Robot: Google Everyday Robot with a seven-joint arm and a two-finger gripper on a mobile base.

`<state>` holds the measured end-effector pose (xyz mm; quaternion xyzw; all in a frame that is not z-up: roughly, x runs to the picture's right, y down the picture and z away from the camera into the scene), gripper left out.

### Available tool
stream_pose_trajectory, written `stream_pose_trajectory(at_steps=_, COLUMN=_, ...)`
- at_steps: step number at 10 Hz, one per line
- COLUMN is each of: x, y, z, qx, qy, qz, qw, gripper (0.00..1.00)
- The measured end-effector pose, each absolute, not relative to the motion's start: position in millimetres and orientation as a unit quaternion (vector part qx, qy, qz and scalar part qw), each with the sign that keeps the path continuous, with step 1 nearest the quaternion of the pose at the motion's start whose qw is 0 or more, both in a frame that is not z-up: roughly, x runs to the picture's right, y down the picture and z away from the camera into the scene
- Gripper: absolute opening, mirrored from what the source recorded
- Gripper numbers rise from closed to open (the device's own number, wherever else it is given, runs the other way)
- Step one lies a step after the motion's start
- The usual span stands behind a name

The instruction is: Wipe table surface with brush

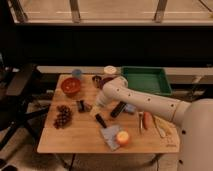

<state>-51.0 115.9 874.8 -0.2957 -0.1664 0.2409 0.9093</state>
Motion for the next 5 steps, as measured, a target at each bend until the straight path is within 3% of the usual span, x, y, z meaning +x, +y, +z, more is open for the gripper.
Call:
stream_pose_trajectory(at_steps=2, x=-54.7, y=129.6, z=887.4, qx=-0.311, qy=-0.164, qz=0.247, qw=0.903, gripper=0.56)
stream_pose_trajectory(at_steps=5, x=-54.4, y=137.7, z=889.3, qx=-0.317, qy=-0.162, qz=0.252, qw=0.900, gripper=0.26)
